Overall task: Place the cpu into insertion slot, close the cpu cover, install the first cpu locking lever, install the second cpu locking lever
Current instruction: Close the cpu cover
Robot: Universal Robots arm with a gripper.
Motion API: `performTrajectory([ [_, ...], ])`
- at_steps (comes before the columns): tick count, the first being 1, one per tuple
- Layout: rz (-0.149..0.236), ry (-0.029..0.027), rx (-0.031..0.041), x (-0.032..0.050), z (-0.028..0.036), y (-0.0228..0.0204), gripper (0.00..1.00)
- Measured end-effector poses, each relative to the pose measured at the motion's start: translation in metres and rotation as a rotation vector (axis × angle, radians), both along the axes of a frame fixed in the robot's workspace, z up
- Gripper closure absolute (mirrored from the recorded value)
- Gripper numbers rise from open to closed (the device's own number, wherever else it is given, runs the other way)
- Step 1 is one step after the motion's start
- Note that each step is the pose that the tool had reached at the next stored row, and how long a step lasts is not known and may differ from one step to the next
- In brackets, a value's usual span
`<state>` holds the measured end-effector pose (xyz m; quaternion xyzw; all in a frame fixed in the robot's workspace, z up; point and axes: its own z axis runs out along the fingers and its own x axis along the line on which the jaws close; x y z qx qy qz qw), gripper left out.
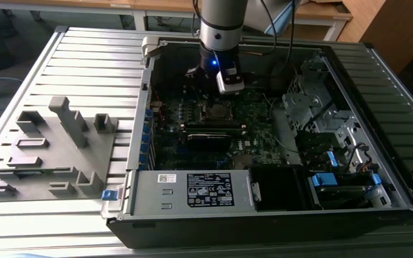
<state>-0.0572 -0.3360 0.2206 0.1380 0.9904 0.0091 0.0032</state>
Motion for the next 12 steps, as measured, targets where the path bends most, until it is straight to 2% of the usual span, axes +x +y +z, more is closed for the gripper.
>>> performTrajectory([
  [12,0.216,-0.0002,0.0,0.0,-0.0006,0.0,0.89],
])
